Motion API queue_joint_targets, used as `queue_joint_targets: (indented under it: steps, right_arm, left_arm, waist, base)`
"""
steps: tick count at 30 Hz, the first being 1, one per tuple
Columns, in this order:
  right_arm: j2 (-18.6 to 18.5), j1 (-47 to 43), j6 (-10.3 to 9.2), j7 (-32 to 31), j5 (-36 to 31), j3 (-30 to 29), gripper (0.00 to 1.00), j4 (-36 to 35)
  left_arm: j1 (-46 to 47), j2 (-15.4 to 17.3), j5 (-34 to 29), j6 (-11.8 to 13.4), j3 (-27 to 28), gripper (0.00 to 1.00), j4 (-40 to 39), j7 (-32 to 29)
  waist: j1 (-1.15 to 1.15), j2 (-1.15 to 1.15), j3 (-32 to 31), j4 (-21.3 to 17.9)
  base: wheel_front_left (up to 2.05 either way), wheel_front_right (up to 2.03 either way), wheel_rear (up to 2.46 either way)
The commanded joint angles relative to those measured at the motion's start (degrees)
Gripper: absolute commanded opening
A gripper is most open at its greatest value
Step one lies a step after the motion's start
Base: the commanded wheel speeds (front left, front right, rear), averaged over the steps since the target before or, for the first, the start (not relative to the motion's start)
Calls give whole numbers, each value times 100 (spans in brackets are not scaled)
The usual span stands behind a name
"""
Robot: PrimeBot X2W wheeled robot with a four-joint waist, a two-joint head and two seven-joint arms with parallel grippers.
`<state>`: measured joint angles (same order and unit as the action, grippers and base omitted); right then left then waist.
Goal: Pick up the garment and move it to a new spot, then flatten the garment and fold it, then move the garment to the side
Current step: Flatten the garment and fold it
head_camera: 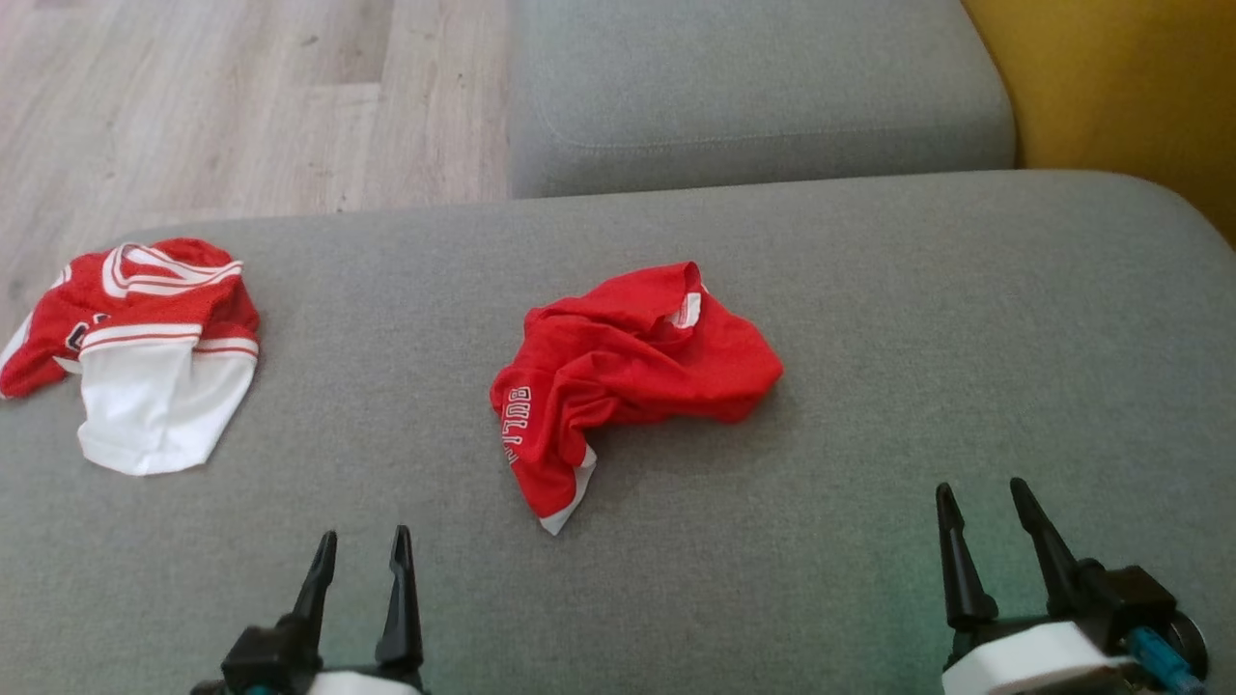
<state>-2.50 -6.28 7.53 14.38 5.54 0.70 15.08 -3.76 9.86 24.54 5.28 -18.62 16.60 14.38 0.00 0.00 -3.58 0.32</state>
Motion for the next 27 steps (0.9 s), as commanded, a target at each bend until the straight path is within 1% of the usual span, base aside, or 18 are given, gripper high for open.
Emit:
queue_joint_targets:
  steps: [1, 4, 7, 11, 13, 17, 21, 25, 27]
  right_arm:
    - [-38, 357, -4, 62, -27, 148, 100, -192]
    - [-38, 453, -4, 62, -60, 186, 100, -205]
    - [-38, 586, -4, 62, -98, 214, 100, -233]
    - [-38, 780, -4, 62, -147, 263, 100, -269]
    - [-38, 918, -4, 62, -164, 327, 100, -275]
    - [-38, 1210, -4, 62, -138, 518, 100, -251]
    - [-38, 1437, -4, 62, -69, 751, 100, -217]
    - [-38, 1602, -4, 62, 5, 930, 100, -179]
    - [-38, 1665, -4, 62, 37, 989, 100, -166]
  left_arm:
    - [393, 11, -77, -16, 183, 100, -162, 55]
    - [694, 15, -143, -17, 137, 100, -230, 0]
    - [1136, -43, -226, -69, 3, 100, -269, -147]
    - [1946, -298, -314, -244, -340, 100, -144, -486]
    - [2416, -423, -373, -342, -539, 100, 52, -637]
    - [3357, -595, -458, -539, -922, 100, 734, -890]
    - [4130, -666, -502, -757, -1295, 100, 1643, -1093]
    - [4690, -687, -521, -855, -1537, 100, 2514, -1275]
    - [4894, -691, -454, -840, -1556, 100, 2915, -1379]
  waist:
    - [0, 0, 38, -26]
    - [0, 0, 131, -104]
    - [0, 0, 266, -218]
    - [0, 0, 616, -398]
    - [0, 0, 836, -536]
    - [0, 0, 1215, -865]
    - [0, 0, 1467, -1205]
    - [0, 0, 1622, -1531]
    - [0, 0, 1669, -1667]
  base:
    - [0, 0, 0]
    - [0, 0, 0]
    - [0, 0, 0]
    - [0, 0, 0]
    - [0, 0, 0]
    - [0, 0, 0]
    - [0, 0, 0]
    - [0, 0, 0]
    - [0, 0, 0]
